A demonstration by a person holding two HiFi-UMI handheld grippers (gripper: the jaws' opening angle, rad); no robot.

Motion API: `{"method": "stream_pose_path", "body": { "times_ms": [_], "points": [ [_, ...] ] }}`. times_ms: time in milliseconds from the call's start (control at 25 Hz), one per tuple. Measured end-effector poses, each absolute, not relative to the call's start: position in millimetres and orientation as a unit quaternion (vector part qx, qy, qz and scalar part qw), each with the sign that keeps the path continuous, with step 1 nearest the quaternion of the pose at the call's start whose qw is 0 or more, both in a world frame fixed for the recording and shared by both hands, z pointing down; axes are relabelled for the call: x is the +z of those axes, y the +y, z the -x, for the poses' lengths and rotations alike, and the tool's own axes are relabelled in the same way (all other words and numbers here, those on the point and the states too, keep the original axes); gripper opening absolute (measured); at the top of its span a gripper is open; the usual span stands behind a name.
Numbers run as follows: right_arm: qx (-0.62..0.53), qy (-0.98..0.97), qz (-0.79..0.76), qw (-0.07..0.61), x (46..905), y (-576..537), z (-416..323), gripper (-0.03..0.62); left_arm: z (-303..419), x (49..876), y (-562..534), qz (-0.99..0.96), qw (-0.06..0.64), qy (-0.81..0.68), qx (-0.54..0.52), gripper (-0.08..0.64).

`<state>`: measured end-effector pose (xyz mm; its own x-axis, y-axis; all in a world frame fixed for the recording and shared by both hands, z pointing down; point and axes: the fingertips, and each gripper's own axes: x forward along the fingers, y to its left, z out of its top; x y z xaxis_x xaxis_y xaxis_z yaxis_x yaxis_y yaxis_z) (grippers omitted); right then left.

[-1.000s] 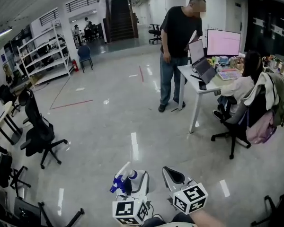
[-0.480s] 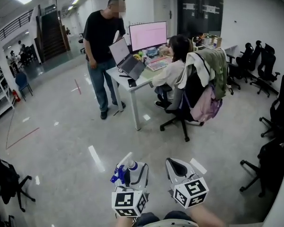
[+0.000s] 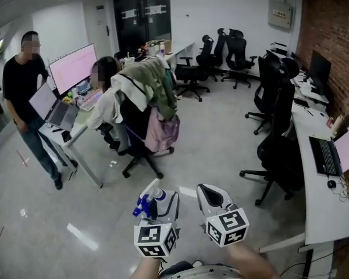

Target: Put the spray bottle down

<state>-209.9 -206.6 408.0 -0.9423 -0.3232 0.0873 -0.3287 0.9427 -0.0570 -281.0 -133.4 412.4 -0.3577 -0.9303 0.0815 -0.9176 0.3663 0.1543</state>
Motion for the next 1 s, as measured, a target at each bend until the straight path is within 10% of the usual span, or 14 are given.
{"method": "stream_pose_path", "body": {
  "times_ms": [1000],
  "points": [
    [0.082, -0.735, -0.672, 0.038, 455.7, -377.8, -264.2, -0.002, -153.6, 450.7, -423.6, -0.903, 0.101, -0.417, 0.037, 0.236]
  ]
}}
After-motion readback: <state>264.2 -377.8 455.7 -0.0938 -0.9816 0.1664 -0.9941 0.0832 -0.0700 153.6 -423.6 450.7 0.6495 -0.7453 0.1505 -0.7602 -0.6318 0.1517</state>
